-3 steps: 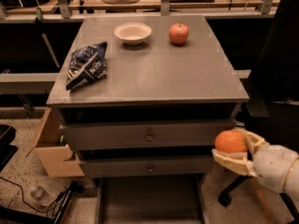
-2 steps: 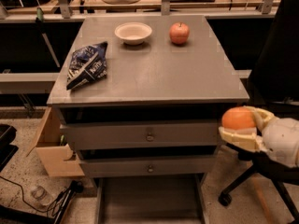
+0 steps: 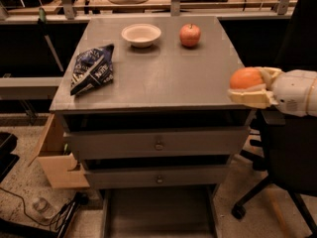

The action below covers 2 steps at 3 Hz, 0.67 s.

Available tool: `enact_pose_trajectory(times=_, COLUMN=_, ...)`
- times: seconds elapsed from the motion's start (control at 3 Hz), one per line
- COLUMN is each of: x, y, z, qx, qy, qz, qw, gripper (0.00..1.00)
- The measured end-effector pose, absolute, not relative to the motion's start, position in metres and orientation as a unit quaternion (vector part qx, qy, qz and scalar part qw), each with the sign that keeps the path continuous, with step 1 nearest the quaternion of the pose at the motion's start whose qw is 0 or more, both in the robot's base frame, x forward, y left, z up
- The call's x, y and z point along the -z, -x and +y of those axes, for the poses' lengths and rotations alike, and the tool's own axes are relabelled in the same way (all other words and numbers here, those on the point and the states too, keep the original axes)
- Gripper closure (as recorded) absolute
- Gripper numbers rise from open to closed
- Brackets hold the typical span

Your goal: Pick orange from bottom drawer and place on counter

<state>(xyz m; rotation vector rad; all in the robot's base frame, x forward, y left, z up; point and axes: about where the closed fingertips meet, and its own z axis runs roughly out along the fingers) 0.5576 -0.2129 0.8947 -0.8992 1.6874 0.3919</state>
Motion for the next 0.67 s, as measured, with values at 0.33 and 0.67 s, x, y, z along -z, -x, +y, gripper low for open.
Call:
enact_pose_trajectory(times=0.33, x=-0.9063, y=-0.5896, z=-0.189, qx=-0.184, qy=0.41, qz=0.694, qw=0.562, gripper=1.0)
enact_pose_trajectory(times=0.67, x=-0.9063, y=-0.5896, z=-0.189, qx=-0.184, qy=0.41, qz=0.694, qw=0.562, gripper=1.0)
